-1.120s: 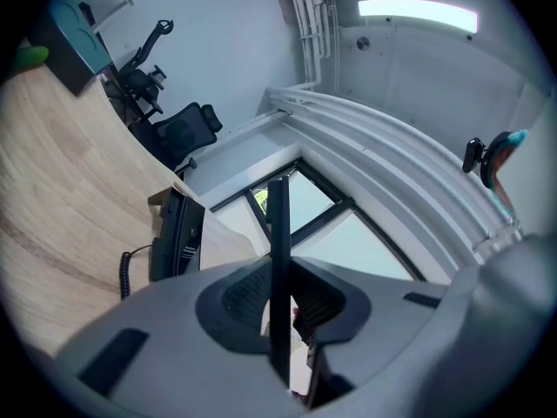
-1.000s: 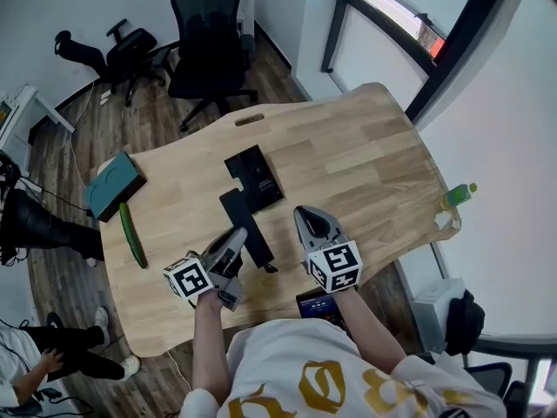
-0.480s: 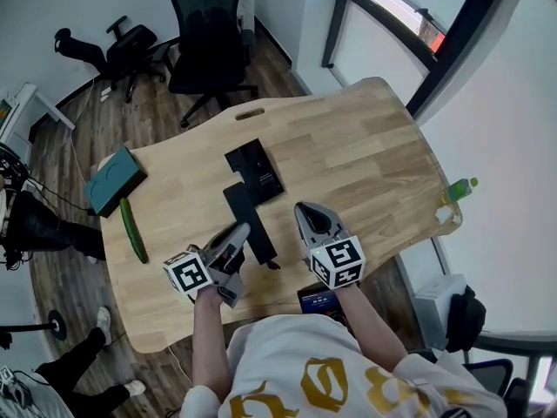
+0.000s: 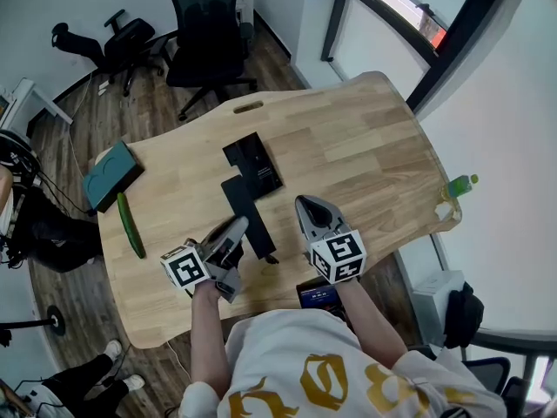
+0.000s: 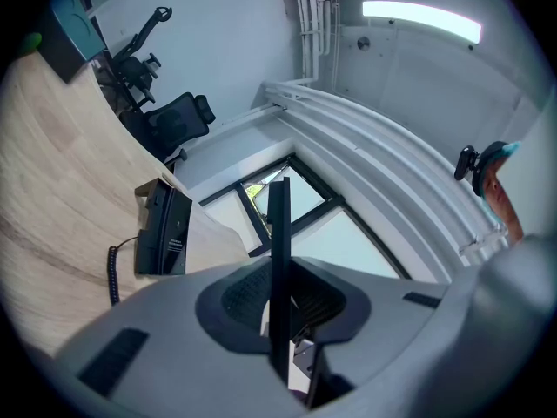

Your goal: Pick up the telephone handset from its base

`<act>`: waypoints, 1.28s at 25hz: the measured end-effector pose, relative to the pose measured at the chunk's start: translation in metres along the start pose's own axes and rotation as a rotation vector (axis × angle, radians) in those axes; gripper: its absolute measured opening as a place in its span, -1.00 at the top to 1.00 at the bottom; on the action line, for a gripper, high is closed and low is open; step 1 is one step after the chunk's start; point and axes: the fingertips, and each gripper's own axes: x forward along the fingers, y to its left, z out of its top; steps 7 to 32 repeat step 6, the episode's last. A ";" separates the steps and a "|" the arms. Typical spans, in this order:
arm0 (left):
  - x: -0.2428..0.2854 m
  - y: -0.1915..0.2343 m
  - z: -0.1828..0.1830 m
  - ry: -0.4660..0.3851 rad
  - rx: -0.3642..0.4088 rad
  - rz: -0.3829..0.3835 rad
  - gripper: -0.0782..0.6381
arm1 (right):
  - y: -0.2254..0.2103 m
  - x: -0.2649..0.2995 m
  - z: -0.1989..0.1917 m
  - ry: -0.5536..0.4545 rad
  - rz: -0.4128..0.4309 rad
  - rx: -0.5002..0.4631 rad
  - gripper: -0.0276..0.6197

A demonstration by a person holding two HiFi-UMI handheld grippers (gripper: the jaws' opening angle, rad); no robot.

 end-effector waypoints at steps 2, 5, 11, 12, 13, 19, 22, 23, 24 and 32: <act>0.003 0.000 0.002 -0.005 -0.002 -0.008 0.58 | -0.003 0.001 0.002 -0.001 -0.003 -0.005 0.90; 0.006 0.001 0.005 -0.005 0.000 -0.009 0.58 | -0.005 0.003 0.004 -0.004 -0.002 -0.004 0.90; 0.006 0.002 0.005 -0.005 0.001 -0.007 0.58 | -0.005 0.004 0.004 -0.005 -0.001 -0.003 0.90; 0.006 0.002 0.005 -0.005 0.001 -0.007 0.58 | -0.005 0.004 0.004 -0.005 -0.001 -0.003 0.90; 0.006 0.002 0.005 -0.005 0.001 -0.007 0.58 | -0.005 0.004 0.004 -0.005 -0.001 -0.003 0.90; 0.006 0.002 0.005 -0.005 0.001 -0.007 0.58 | -0.005 0.004 0.004 -0.005 -0.001 -0.003 0.90; 0.006 0.002 0.005 -0.005 0.001 -0.007 0.58 | -0.005 0.004 0.004 -0.005 -0.001 -0.003 0.90; 0.006 0.002 0.005 -0.005 0.001 -0.007 0.58 | -0.005 0.004 0.004 -0.005 -0.001 -0.003 0.90; 0.006 0.002 0.005 -0.005 0.001 -0.007 0.58 | -0.005 0.004 0.004 -0.005 -0.001 -0.003 0.90; 0.006 0.002 0.005 -0.005 0.001 -0.007 0.58 | -0.005 0.004 0.004 -0.005 -0.001 -0.003 0.90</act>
